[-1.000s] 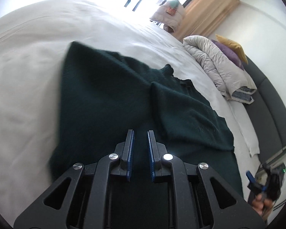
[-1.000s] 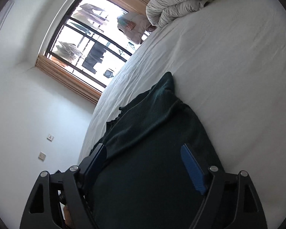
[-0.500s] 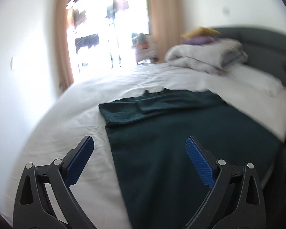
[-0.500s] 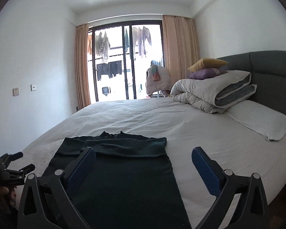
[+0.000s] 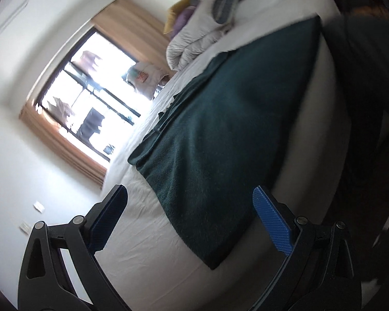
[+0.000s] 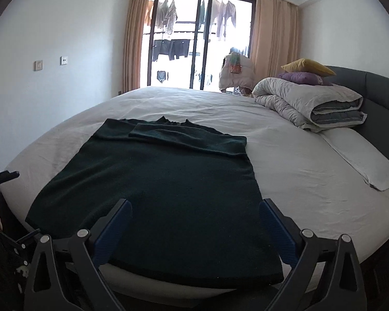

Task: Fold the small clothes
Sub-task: 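Open both grippers and lift them off the folded sweater, then grasp the sweater hem with both grippers and lift it toward the collar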

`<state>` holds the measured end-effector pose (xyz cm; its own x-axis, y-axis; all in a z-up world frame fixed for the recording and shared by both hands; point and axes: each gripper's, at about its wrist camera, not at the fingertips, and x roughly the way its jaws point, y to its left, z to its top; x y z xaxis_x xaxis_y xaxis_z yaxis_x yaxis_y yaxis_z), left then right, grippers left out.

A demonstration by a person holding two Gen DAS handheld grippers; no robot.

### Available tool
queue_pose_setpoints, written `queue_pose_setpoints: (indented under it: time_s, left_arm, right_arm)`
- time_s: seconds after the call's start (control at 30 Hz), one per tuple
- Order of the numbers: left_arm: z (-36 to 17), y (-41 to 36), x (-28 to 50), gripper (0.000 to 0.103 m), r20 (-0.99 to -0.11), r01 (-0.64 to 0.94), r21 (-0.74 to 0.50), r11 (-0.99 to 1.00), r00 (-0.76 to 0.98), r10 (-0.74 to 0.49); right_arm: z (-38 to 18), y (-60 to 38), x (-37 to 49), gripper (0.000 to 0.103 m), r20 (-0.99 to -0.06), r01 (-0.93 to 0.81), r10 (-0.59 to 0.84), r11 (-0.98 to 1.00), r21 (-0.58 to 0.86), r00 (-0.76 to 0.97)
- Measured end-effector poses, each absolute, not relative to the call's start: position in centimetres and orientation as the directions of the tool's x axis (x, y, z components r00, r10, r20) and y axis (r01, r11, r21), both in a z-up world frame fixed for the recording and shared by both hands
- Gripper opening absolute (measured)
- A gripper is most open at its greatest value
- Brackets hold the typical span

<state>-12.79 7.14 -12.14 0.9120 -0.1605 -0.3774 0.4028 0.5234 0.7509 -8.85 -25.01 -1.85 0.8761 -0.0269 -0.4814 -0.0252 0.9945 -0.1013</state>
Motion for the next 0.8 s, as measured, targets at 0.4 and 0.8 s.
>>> queue_pose_setpoints:
  time_s: [0.4,0.8]
  left_arm:
    - [-16.8,7.5,-11.1,0.09,-0.335,0.347,0.862,0.369,0.937,-0.099]
    - [-15.6,7.5,-9.1,0.005,-0.359,0.392,0.826,0.404,0.92,-0.159]
  right_arm:
    - [-4.3,-25.7,-7.9,0.091,-0.545,-0.011,-0.025,0.998,-0.063,0.838]
    - [-4.4,-24.7,-8.6,0.082,-0.554,-0.089,-0.045,0.973,-0.213,0.831]
